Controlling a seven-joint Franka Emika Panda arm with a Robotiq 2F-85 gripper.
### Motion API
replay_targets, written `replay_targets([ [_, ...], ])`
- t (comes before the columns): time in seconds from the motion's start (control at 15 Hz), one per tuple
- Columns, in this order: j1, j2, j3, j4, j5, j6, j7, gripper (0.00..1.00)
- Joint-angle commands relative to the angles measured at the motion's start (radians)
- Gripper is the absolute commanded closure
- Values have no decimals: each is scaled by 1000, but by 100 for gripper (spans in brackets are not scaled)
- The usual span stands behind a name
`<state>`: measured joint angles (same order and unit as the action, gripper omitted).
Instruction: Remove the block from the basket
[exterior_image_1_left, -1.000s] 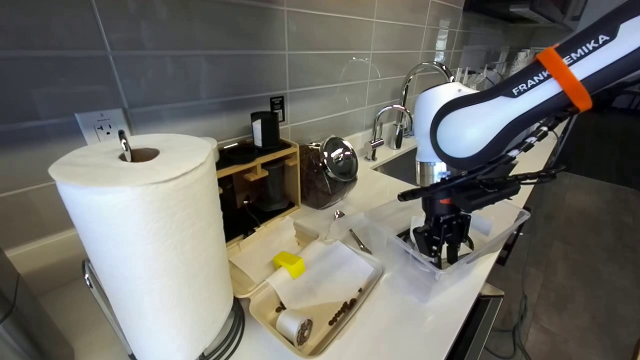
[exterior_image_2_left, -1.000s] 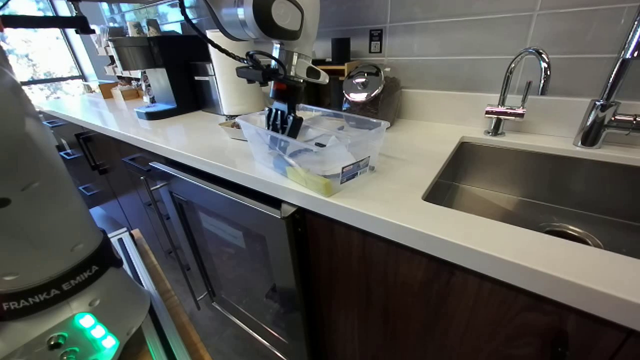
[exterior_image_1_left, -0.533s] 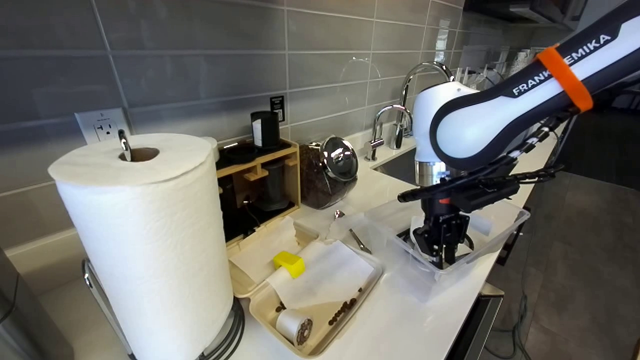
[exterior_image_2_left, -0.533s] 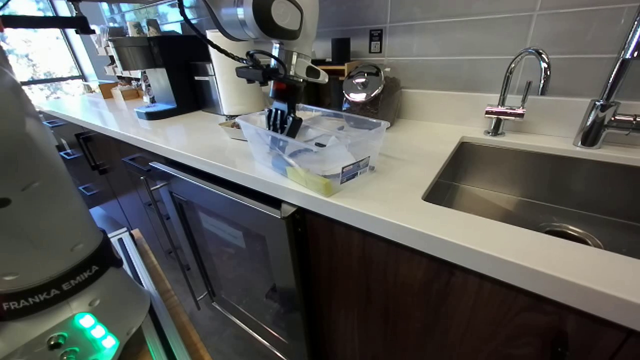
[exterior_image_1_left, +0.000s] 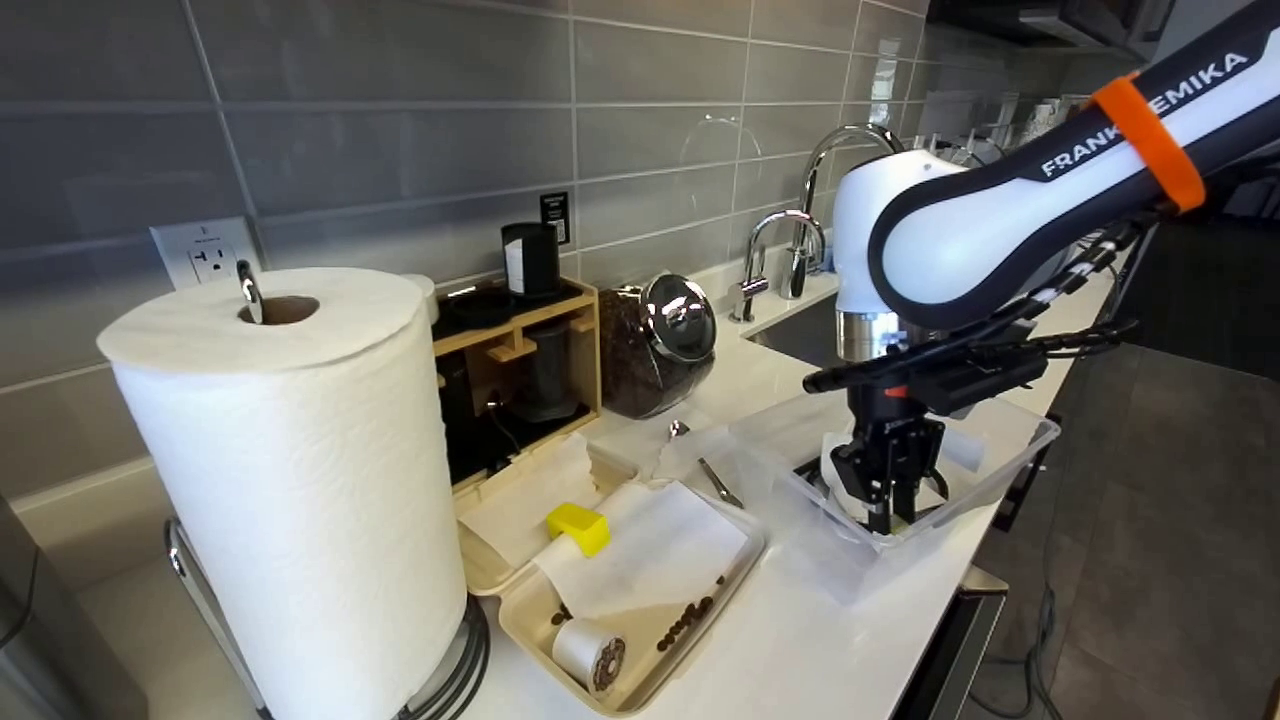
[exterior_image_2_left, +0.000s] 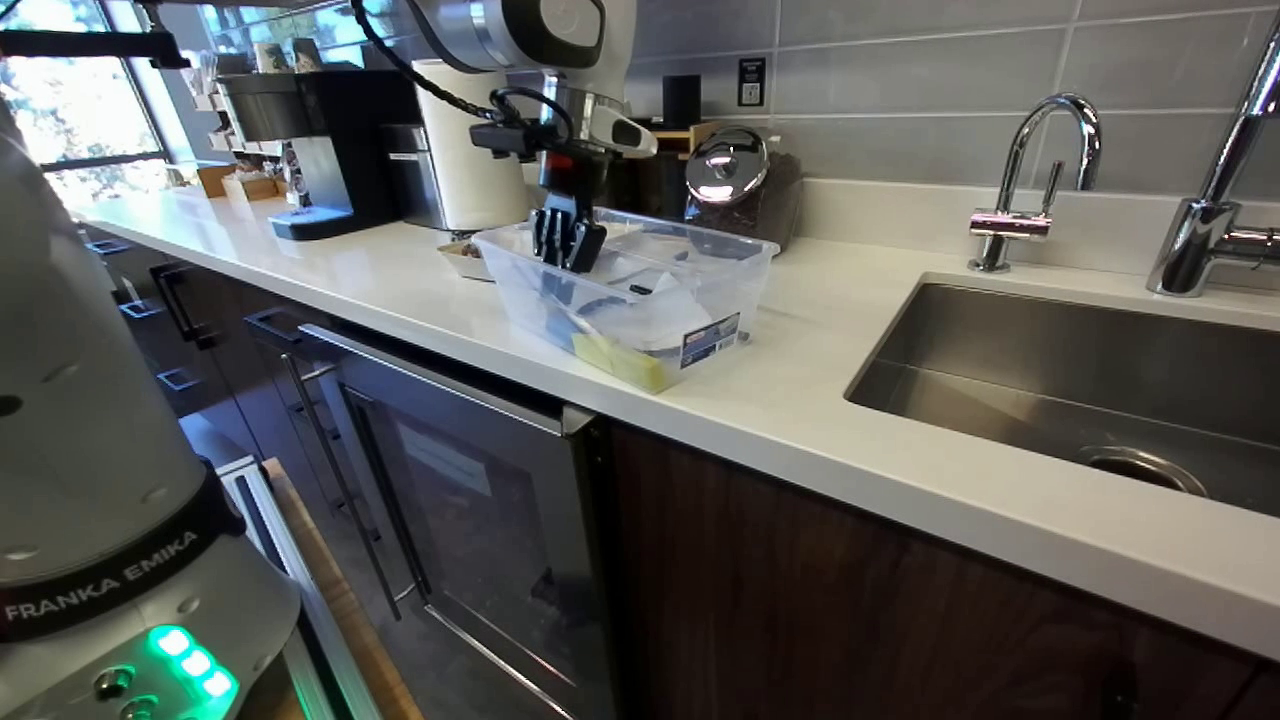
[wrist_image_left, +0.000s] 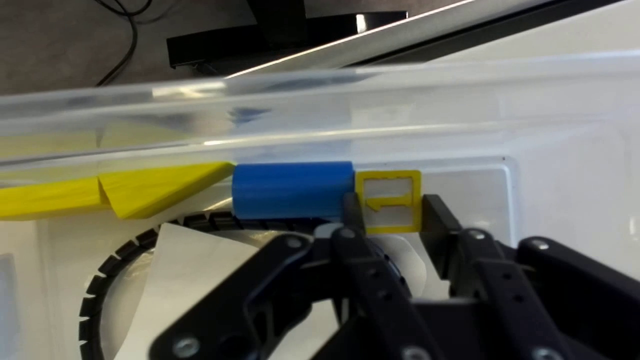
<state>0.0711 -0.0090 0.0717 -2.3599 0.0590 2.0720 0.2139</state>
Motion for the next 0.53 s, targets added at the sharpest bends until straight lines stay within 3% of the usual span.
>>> replay_targets([
  [0.0,-7,-104,-6,-43,0,-41,16,91],
  [0.2,-14,-171,-3,-44,-19,-63,38,91],
  [0.47,-13,-263,20,-48,-68,5,63,91],
])
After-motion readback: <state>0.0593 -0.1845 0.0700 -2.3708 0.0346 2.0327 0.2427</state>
